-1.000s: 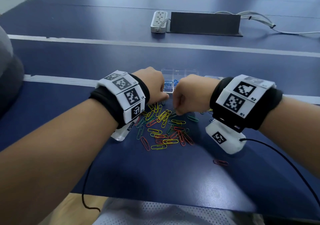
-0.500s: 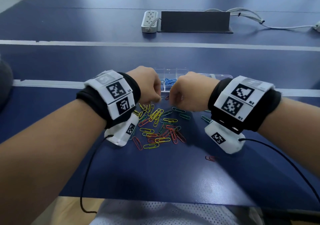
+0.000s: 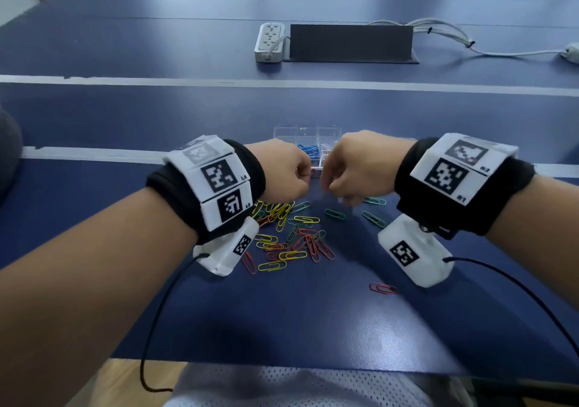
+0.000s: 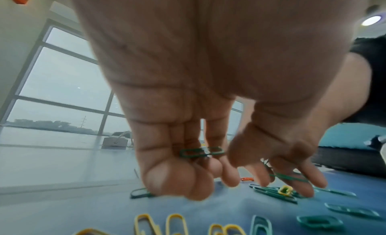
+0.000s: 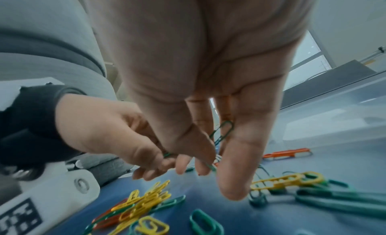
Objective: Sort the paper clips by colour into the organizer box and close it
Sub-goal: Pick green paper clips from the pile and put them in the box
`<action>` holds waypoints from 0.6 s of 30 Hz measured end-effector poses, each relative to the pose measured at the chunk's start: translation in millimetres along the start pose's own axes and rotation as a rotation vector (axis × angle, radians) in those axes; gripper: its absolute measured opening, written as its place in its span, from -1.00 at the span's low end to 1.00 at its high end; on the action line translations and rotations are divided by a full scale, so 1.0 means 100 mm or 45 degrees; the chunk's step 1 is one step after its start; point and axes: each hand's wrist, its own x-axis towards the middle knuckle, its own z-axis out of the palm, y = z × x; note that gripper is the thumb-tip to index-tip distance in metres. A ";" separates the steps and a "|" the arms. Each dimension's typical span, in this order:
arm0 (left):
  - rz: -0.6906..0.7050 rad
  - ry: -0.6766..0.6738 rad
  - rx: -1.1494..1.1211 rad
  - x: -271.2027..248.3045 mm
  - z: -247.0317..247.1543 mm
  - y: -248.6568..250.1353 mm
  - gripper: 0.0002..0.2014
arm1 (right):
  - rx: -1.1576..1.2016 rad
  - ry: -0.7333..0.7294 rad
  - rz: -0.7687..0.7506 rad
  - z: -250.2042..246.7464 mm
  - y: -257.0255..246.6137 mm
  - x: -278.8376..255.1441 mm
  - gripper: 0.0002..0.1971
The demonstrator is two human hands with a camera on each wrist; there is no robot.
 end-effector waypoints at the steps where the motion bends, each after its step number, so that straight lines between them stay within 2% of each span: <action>1: 0.008 -0.013 0.024 0.01 0.01 0.01 -0.87 | -0.003 -0.003 -0.003 0.01 0.00 -0.03 -0.77; 5: 0.039 -0.046 0.151 0.05 0.06 0.06 -0.81 | -0.149 0.024 -0.083 0.13 -0.04 -0.10 -0.81; 12: 0.100 -0.019 0.284 0.03 0.06 0.17 -0.84 | -0.267 0.076 -0.192 0.22 -0.05 -0.10 -0.77; 14: 0.123 -0.013 0.282 0.02 0.06 0.18 -0.88 | -0.188 0.029 -0.141 0.19 0.00 -0.11 -0.75; 18: 0.124 0.048 0.097 0.01 0.04 0.13 -0.96 | 0.303 -0.105 0.049 0.10 0.20 -0.14 -0.74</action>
